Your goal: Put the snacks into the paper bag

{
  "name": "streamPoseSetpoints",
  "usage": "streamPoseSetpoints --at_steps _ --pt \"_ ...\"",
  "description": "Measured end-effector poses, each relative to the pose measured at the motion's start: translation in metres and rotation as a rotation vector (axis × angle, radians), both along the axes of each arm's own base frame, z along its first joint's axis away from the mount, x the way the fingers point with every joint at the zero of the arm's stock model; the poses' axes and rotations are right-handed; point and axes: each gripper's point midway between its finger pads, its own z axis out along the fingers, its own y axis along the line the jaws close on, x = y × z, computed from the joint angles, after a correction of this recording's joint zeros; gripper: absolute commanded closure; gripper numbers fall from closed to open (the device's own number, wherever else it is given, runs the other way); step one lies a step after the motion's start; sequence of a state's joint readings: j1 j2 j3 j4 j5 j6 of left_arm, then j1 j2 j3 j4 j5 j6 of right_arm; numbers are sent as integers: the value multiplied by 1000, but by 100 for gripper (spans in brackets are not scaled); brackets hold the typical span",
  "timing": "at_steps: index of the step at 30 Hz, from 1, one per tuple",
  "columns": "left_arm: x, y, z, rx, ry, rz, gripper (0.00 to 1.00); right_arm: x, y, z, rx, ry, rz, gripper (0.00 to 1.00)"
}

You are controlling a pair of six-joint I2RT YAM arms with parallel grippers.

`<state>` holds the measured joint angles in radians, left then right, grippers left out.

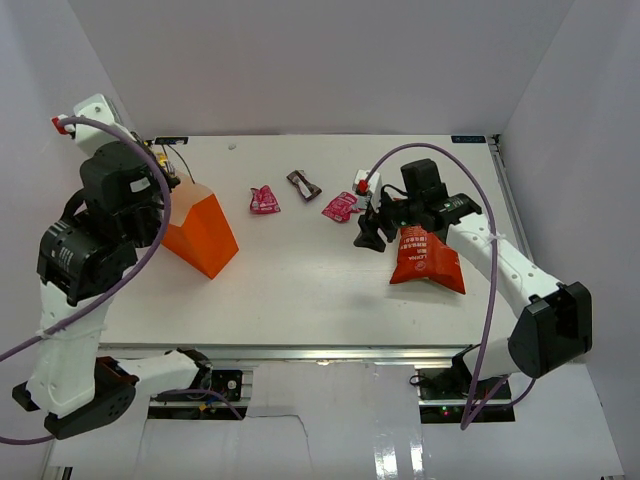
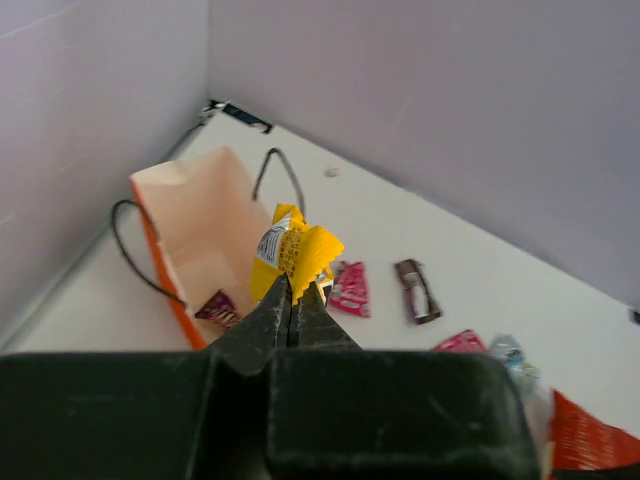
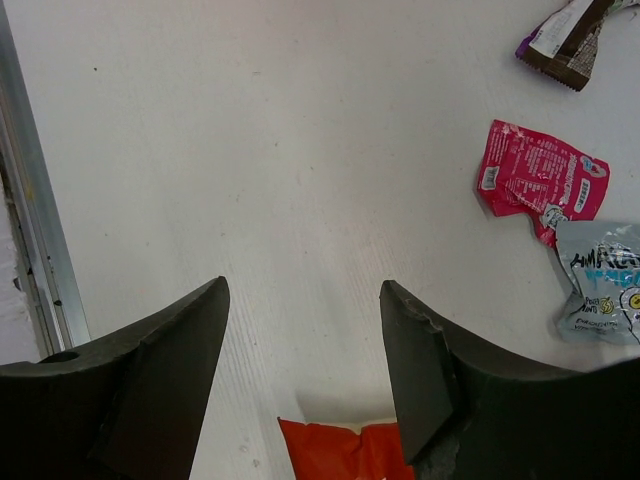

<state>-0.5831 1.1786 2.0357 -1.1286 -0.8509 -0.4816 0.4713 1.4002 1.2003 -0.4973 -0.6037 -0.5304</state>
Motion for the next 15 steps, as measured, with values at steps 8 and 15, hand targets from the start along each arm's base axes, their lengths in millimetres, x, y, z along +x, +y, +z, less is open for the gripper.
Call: streamPoseSetpoints --at_steps 8,15 --pt "19 21 -64 234 199 137 100 4 -2 -6 -9 21 -19 32" --pt "56 60 -142 281 390 192 89 10 -9 -6 -10 27 -56 32"
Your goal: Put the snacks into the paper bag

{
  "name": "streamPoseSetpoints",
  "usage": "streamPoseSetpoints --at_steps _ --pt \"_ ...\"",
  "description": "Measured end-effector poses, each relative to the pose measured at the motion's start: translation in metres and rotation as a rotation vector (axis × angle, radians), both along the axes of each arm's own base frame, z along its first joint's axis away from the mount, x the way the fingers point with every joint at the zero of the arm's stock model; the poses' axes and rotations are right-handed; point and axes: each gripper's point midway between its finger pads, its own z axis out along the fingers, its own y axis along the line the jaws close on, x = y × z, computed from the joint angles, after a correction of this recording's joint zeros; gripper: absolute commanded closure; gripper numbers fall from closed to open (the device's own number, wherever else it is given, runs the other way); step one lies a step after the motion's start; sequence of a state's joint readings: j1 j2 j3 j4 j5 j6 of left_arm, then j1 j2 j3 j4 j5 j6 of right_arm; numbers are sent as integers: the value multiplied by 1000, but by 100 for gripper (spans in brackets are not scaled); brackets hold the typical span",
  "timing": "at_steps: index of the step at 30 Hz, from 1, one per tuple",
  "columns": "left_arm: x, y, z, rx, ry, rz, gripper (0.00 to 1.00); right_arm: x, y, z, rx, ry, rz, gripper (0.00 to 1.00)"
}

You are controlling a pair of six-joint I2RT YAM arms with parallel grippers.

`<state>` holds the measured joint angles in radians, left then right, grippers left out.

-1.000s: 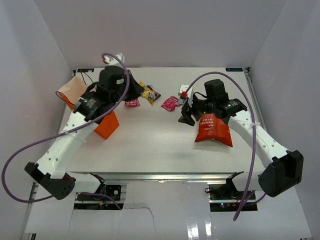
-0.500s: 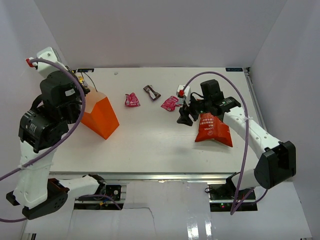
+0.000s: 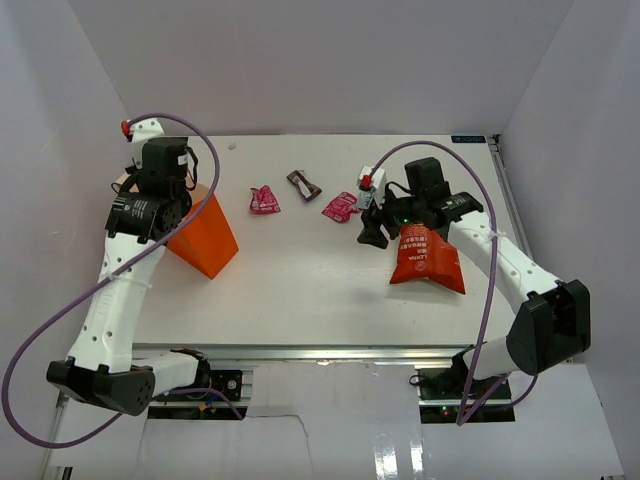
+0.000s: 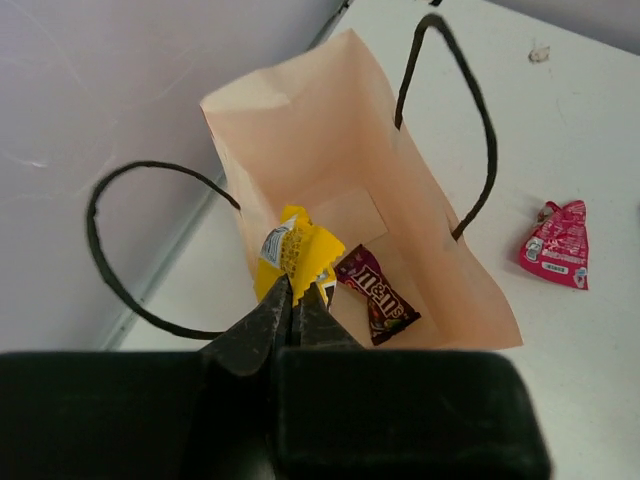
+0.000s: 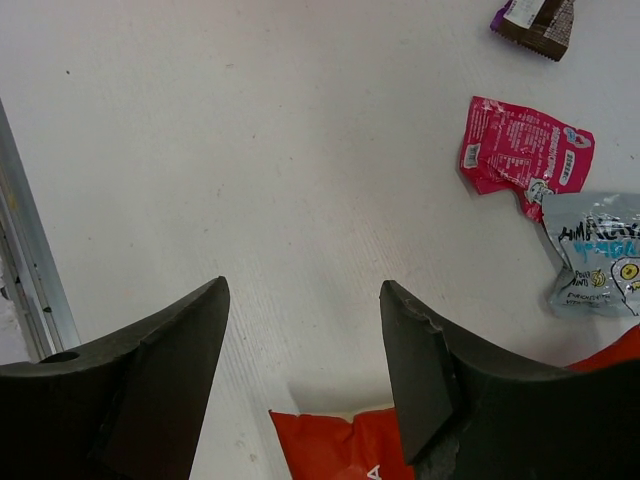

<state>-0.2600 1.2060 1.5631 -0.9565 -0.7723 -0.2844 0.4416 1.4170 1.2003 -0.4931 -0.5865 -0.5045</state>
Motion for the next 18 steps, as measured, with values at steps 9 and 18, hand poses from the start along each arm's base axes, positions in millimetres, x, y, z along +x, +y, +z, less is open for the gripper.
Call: streamPoseSetpoints --at_steps 9,18 --pt "18 -9 -20 -85 5 -71 31 29 -7 -34 -54 93 -110 33" --pt "12 -44 -1 -242 -70 -241 6 137 -16 -76 -193 128 -392 33"
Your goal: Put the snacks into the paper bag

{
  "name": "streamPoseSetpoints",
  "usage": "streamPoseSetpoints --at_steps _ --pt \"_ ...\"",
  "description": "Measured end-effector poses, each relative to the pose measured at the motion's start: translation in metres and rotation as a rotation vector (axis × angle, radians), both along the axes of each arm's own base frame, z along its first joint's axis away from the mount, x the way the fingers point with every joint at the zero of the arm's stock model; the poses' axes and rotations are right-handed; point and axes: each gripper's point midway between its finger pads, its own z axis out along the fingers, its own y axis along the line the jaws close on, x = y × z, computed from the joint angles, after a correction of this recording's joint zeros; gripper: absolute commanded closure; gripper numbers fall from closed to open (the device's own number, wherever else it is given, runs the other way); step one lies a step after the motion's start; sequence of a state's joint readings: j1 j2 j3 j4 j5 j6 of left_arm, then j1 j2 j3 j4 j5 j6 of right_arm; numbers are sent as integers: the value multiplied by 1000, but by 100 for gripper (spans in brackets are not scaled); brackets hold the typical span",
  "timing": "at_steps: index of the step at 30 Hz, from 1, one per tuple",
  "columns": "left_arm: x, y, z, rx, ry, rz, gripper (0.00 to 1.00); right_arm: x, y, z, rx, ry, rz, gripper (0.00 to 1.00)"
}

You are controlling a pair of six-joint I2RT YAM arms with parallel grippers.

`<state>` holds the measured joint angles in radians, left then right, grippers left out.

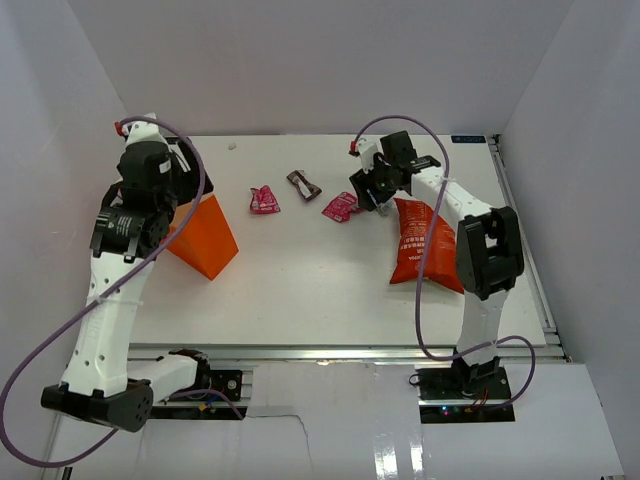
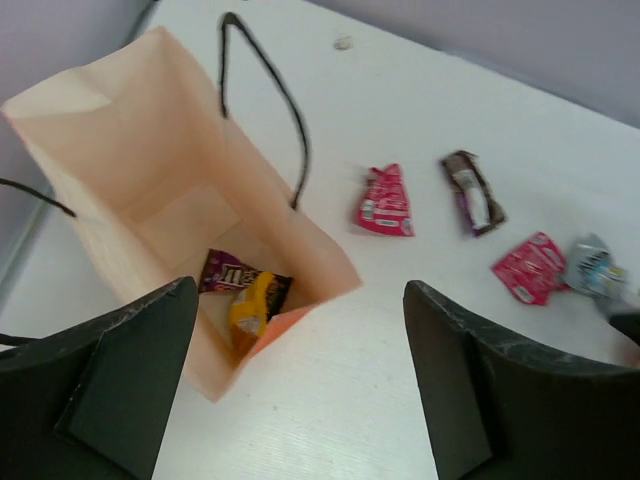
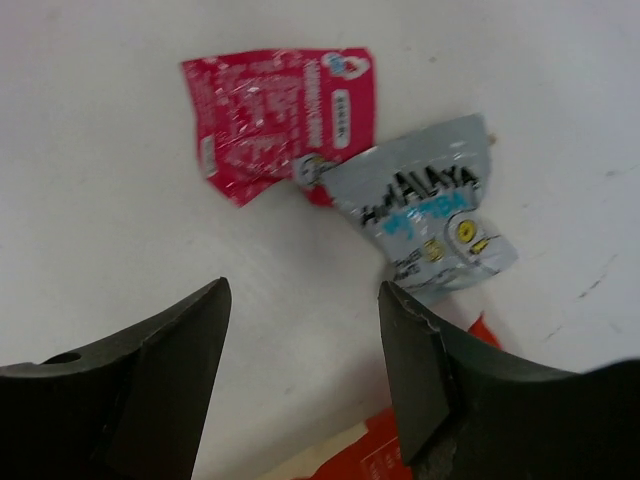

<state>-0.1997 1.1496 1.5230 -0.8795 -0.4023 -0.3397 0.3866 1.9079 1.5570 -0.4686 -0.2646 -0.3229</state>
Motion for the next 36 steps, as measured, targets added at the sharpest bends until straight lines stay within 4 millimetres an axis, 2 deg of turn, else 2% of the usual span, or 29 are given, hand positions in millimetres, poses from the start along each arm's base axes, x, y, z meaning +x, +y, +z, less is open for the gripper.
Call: streamPoseSetpoints --at_steps 5,7,10,13,17,19,23,26,29,33,36 --pt "-22 -30 39 -114 -144 -178 4 53 -9 -22 -151 -76 54 34" --pt "-33 -46 56 -174 -215 -266 4 63 -12 -33 -208 -97 112 36" --pt "-45 -68 60 -264 -265 -373 4 62 -19 -53 -288 -90 192 39" --pt "-49 -89 46 -359 -251 -455 4 61 -25 -72 -350 -70 251 42" --pt "-44 -110 10 -476 -176 -509 4 61 -32 -91 -401 -50 293 48" --pt "-43 -118 -7 -526 -130 -518 4 65 -34 -90 -413 -62 300 53" --pt "-42 -131 -20 -620 -93 -544 4 74 -38 -92 -431 -78 301 76" --pt "-41 -140 -23 -694 -81 -567 4 75 -39 -92 -432 -81 302 84" --pt "-38 -151 -38 -779 -38 -578 4 75 -40 -91 -421 -90 298 89" --pt "-33 -164 -67 -871 54 -570 4 47 -42 -86 -350 -49 324 90" --pt "-30 -182 -83 -913 118 -585 4 16 -38 -66 -246 -37 368 90"
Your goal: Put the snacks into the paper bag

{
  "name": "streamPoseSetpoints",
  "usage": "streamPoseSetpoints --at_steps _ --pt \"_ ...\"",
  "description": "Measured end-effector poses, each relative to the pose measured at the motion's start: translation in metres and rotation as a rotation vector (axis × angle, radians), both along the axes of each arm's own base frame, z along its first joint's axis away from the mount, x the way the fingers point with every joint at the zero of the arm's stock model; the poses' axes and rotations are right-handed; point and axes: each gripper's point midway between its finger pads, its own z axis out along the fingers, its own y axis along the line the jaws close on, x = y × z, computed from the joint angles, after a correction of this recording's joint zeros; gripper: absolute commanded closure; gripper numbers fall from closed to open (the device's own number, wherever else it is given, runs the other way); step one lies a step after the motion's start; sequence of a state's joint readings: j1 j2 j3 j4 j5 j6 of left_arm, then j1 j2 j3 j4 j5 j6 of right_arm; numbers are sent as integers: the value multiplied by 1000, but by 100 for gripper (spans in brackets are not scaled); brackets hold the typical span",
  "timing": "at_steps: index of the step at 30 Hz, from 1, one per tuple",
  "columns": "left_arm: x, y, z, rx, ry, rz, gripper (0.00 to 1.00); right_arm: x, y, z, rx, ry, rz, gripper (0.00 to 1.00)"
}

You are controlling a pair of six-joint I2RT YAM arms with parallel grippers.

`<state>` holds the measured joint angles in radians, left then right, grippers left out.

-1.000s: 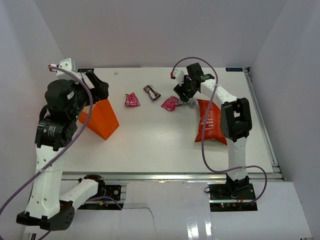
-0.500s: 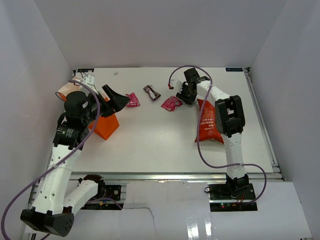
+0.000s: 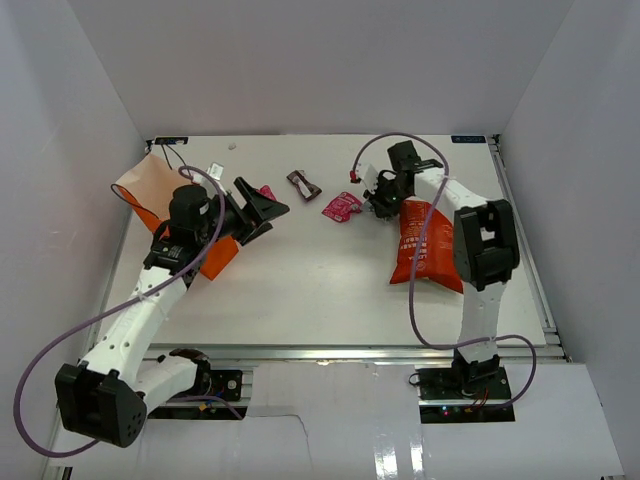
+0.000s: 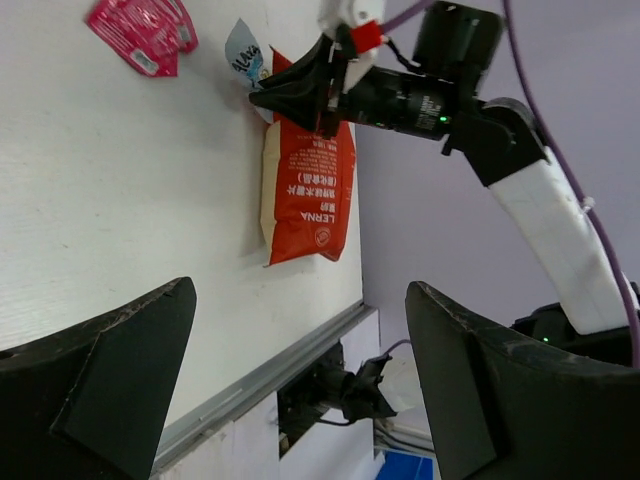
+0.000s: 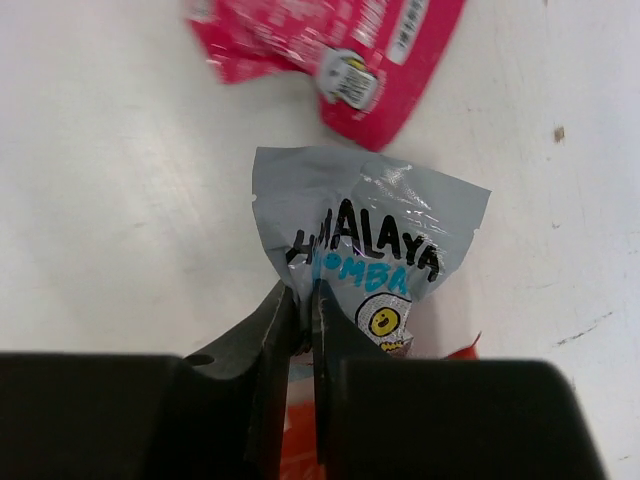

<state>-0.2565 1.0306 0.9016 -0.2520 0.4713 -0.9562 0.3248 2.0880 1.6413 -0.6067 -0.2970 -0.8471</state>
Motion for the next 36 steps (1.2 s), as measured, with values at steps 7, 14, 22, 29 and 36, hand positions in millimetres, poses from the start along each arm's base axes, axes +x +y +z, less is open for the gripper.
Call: streamPoseSetpoints --at_steps 7,14,22,29,36 --pt "4 -54 -32 -28 91 -130 4 -75 32 97 277 -79 181 91" --pt "11 -84 -88 -18 263 -181 7 -150 82 127 381 -89 406 90" --pt "12 -98 -90 -47 280 -208 29 -184 116 127 411 -45 499 90" --pt "7 -98 -90 -72 282 -214 67 -196 133 127 429 -22 519 90" --pt "2 -92 -98 -37 298 -204 99 -200 138 131 441 3 503 48"
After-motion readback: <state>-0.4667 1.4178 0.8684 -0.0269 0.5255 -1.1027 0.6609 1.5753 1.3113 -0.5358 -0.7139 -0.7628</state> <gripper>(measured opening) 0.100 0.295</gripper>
